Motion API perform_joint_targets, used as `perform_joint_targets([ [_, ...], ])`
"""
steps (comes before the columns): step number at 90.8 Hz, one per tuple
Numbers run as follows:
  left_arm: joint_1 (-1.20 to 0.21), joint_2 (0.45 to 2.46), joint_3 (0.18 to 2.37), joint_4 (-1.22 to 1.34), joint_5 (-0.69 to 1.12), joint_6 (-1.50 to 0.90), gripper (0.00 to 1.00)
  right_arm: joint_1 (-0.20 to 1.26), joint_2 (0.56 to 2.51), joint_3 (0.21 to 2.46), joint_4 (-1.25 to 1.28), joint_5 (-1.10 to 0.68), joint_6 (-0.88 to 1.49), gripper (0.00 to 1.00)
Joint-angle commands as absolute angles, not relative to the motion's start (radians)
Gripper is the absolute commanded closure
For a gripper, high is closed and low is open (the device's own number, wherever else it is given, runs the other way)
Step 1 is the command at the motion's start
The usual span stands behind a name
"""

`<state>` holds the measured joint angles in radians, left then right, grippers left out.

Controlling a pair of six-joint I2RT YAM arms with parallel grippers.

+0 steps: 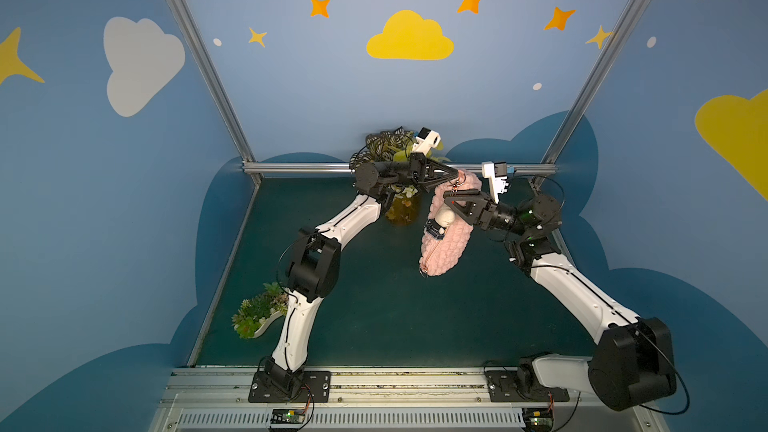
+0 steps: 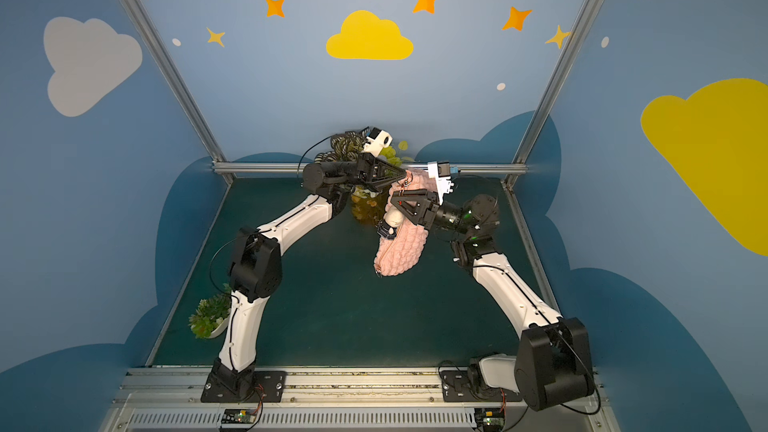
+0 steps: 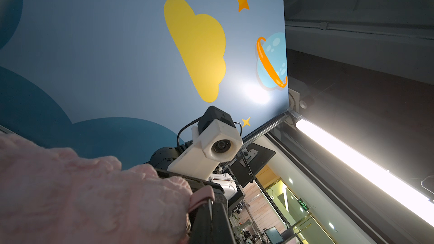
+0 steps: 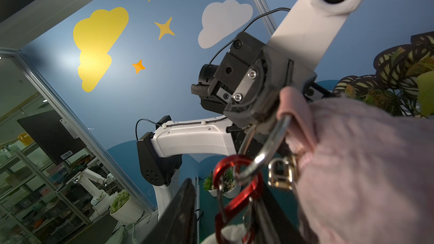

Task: Remove the decoration from the bag
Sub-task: Remove the decoration item from the bag.

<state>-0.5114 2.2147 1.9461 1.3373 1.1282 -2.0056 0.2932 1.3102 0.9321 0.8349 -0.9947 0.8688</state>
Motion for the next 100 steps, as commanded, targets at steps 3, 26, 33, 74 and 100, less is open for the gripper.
perform_joint_targets([
  [3, -0.507, 2.210, 2.002, 1.403, 1.084, -2.006, 0.98, 0.286, 1.291, 0.935, 0.874, -0.992, 0.877, 0.61],
  [26, -0.505, 2.208, 2.003, 1.402, 1.088, -2.010, 0.98, 0.282, 1.294, 0.941, 0.883, -0.995, 0.883, 0.63],
  [33, -0.504, 2.207, 2.005, 1.403, 1.089, -2.009, 0.98, 0.280, 1.295, 0.944, 0.885, -0.994, 0.884, 0.64],
  [74, -0.506, 2.207, 2.001, 1.403, 1.088, -2.010, 0.98, 0.273, 1.315, 0.968, 0.903, -0.995, 0.903, 0.70],
  [100, -0.507, 2.212, 2.002, 1.403, 1.086, -2.010, 0.98, 0.272, 1.323, 0.971, 0.911, -0.995, 0.909, 0.77],
])
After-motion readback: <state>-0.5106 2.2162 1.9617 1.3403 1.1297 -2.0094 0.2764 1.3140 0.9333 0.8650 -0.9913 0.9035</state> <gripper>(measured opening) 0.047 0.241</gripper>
